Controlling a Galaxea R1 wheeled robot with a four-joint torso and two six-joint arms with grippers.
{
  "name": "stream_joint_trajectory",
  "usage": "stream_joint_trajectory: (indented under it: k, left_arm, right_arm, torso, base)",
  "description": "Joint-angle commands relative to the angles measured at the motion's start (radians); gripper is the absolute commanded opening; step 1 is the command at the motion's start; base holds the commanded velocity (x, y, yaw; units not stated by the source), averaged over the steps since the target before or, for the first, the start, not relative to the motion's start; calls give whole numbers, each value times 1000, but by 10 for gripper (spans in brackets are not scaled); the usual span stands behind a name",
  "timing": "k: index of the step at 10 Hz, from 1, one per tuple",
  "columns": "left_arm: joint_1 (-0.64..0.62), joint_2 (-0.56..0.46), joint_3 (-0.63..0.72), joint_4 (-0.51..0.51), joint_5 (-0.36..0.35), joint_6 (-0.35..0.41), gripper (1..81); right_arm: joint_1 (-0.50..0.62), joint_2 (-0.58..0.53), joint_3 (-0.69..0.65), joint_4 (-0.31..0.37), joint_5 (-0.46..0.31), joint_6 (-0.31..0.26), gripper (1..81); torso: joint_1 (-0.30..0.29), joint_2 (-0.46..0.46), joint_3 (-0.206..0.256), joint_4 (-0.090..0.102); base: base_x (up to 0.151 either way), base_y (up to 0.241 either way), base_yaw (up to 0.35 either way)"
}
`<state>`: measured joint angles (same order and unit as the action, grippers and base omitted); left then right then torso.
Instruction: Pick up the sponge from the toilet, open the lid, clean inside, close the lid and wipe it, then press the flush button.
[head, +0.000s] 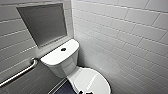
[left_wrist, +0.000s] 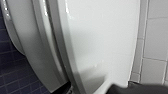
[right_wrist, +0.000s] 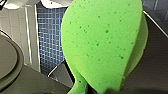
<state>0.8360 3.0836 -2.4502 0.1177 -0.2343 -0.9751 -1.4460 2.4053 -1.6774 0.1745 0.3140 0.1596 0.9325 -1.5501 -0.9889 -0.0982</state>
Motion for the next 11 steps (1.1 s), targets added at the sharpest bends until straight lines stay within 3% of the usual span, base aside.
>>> stream_joint_trajectory:
  k: [1,11]
  left_arm:
    - [-126,78,-75,23,0,13,811]
    - [-91,135,-103,80,26,4,811]
  right_arm:
    - [15,-35,33,-12,-62,3,10]
    - [22,-42,38,-12,-46,5,10]
  torso:
    - [0,0,0,0]
    - [-1,0,0,0]
  base:
    - [0,0,0]
    - [0,0,0]
